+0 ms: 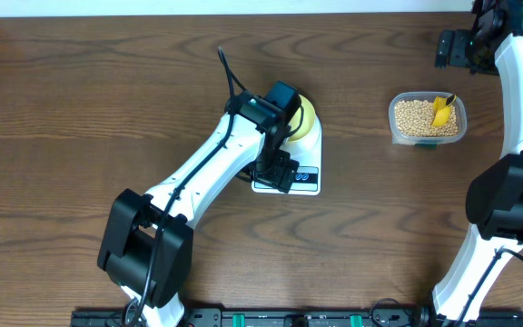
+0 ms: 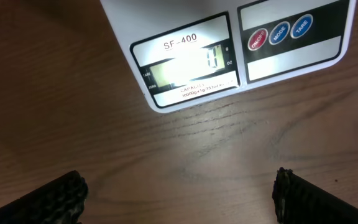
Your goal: Scoop item into bowl and weigh 50g on scale
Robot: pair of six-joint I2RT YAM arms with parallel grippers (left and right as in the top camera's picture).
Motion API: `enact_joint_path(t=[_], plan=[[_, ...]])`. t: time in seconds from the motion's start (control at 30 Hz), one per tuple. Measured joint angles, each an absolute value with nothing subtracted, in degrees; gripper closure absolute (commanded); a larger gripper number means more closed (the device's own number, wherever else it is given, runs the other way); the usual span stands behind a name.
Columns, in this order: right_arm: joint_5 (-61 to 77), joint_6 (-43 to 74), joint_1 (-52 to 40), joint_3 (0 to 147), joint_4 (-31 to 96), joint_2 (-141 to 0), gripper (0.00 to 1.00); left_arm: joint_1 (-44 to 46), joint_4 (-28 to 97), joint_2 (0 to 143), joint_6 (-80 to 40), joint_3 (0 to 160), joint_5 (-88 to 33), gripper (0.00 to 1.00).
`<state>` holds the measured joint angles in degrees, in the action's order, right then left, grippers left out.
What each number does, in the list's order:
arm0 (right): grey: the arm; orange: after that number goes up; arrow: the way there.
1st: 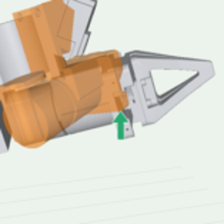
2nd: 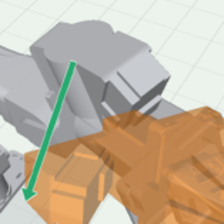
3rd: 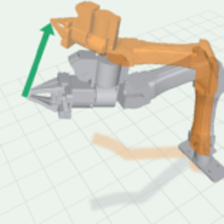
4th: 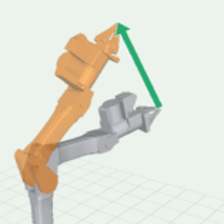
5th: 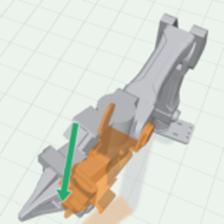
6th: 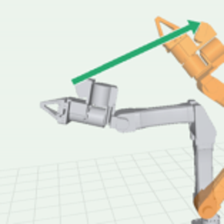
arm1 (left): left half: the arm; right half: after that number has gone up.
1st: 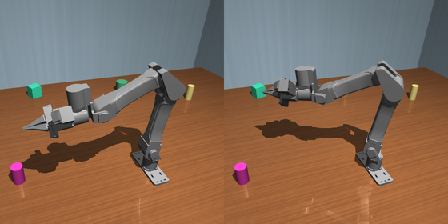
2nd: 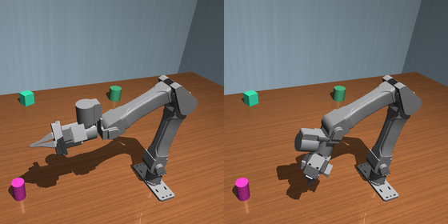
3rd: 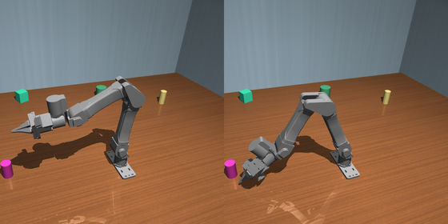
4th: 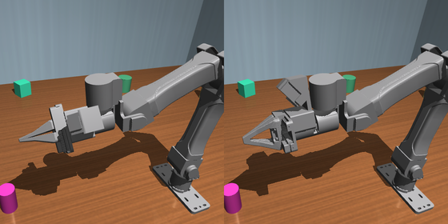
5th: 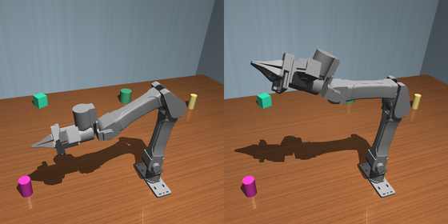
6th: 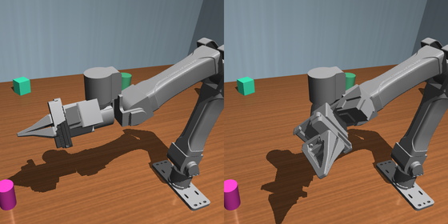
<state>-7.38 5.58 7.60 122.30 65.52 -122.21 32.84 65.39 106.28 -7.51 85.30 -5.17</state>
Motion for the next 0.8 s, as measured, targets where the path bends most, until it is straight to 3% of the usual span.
enact_joint_path(t=[0.53,0.8], plan=[[-7.4,5.6,7.6,122.3,65.5,-122.2,0.01,28.7,62.5,88.9,0.7,79.9,-8.0,0.02],[-7.4,5.6,7.6,122.3,65.5,-122.2,0.01,28.9,50.5,89.7,8.6,64.7,-11.9,0.02]])
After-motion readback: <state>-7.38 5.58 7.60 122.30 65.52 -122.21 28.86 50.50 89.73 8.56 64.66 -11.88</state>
